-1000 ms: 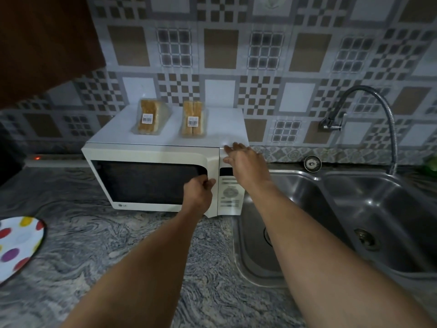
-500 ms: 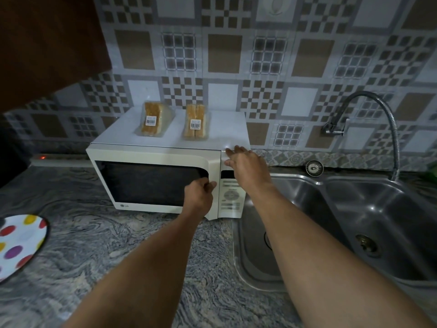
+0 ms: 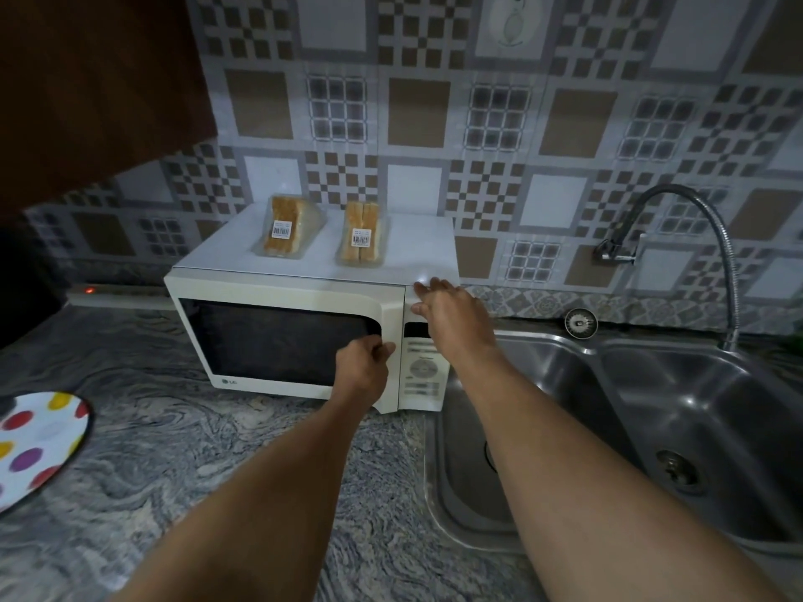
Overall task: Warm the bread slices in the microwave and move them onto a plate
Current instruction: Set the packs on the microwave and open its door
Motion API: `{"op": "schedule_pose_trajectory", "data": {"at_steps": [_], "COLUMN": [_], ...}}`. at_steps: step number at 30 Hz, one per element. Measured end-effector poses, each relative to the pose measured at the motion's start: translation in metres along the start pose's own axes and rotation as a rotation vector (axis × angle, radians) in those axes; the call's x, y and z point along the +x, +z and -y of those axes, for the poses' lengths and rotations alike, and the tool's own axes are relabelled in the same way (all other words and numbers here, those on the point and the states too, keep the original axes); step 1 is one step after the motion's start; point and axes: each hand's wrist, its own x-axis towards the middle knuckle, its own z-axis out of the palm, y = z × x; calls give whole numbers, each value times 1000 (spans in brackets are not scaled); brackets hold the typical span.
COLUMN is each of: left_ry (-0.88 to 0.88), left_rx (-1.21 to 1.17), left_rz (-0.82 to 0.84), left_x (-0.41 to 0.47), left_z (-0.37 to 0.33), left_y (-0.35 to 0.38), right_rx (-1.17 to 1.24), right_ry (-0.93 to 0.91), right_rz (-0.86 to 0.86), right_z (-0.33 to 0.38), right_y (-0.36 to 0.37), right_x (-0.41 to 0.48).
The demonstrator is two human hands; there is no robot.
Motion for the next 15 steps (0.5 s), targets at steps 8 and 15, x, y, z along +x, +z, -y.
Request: {"op": "schedule_pose_trajectory", "data": {"at_steps": [8,15], "left_ry": [36,-77], "left_rx": [27,-111], "left_rz": [40,-36], "left_x": [-32,-72], "left_z": [13,9], "left_y": [-15,-52], "right_rx": [-18,-20], "right_ry": [4,17], "right_rz": [54,65], "right_z": [6,16], "right_y": [-8,-13], "right_x": [-2,-8]}}
